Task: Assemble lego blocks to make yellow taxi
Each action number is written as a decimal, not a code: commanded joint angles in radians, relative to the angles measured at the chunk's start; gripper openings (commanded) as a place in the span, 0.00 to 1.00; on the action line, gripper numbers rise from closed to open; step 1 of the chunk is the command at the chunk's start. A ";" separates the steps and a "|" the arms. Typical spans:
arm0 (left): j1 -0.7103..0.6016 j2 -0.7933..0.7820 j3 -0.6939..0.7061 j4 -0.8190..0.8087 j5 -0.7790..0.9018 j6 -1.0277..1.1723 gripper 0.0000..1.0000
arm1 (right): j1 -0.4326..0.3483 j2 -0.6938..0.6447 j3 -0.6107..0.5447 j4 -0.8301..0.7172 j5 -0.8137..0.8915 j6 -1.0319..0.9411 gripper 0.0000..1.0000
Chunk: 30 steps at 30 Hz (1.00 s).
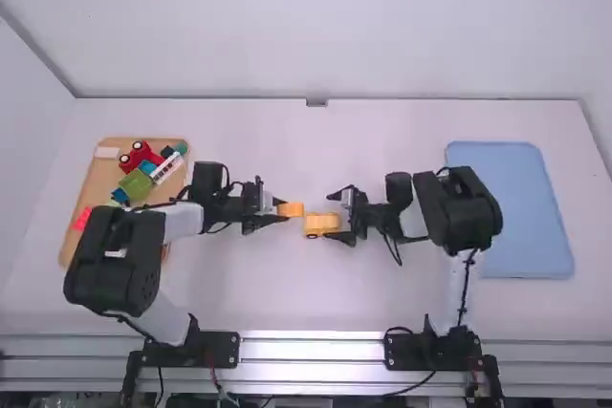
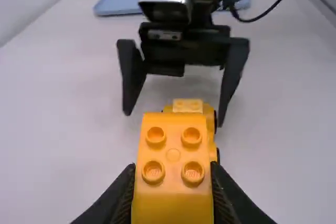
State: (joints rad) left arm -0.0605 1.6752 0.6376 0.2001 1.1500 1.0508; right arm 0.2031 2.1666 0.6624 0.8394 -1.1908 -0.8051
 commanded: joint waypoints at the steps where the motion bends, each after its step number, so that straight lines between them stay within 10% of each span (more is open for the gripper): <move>1: -0.026 -0.014 0.010 0.008 -0.003 -0.055 0.02 | 0.018 0.048 0.032 -0.019 -0.058 -0.049 1.00; 12: -0.118 0.025 0.010 0.071 -0.116 -0.146 0.04 | 0.060 0.064 0.016 -0.074 0.032 -0.116 0.82; 19: -0.121 0.141 0.010 0.208 -0.026 -0.172 0.02 | 0.058 0.064 0.002 -0.056 0.031 -0.116 0.46; 30: -0.134 0.230 0.078 0.193 0.022 -0.172 0.02 | 0.065 0.064 0.024 -0.063 0.032 -0.081 0.40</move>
State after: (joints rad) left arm -0.1848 1.8767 0.6773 0.4088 1.1297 0.8822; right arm 0.2646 2.2223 0.6777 0.7834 -1.1748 -0.8917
